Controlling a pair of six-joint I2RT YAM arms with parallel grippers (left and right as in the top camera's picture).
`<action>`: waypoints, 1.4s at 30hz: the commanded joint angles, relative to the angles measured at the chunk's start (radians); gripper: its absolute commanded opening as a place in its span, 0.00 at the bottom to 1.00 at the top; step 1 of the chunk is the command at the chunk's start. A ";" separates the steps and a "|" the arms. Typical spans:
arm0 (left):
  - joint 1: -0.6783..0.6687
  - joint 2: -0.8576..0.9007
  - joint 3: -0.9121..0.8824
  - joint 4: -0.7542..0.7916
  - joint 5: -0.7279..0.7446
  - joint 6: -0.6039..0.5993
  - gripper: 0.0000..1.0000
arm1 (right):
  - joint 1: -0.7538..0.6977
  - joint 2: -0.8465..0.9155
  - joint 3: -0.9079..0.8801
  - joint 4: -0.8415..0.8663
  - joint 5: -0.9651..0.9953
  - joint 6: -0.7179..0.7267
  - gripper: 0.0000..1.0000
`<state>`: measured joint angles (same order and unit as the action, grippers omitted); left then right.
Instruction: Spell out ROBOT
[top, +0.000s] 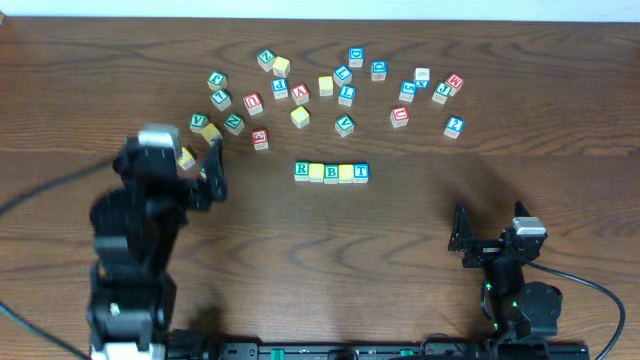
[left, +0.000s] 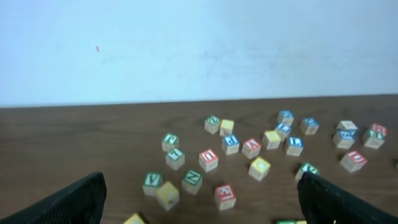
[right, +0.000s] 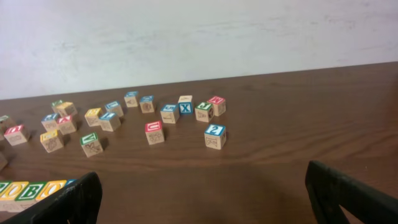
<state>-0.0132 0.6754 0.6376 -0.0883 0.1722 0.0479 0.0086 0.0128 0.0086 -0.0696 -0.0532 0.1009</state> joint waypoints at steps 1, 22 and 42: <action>0.002 -0.143 -0.175 0.077 -0.040 0.053 0.97 | -0.008 -0.007 -0.003 -0.002 -0.006 -0.013 0.99; 0.002 -0.669 -0.634 0.058 -0.107 0.135 0.97 | -0.008 -0.007 -0.003 -0.002 -0.006 -0.013 0.99; 0.002 -0.674 -0.634 0.022 -0.113 0.127 0.97 | -0.008 -0.007 -0.003 -0.002 -0.006 -0.013 0.99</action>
<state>-0.0132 0.0109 0.0116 -0.0193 0.0608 0.1654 0.0086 0.0124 0.0082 -0.0696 -0.0536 0.1005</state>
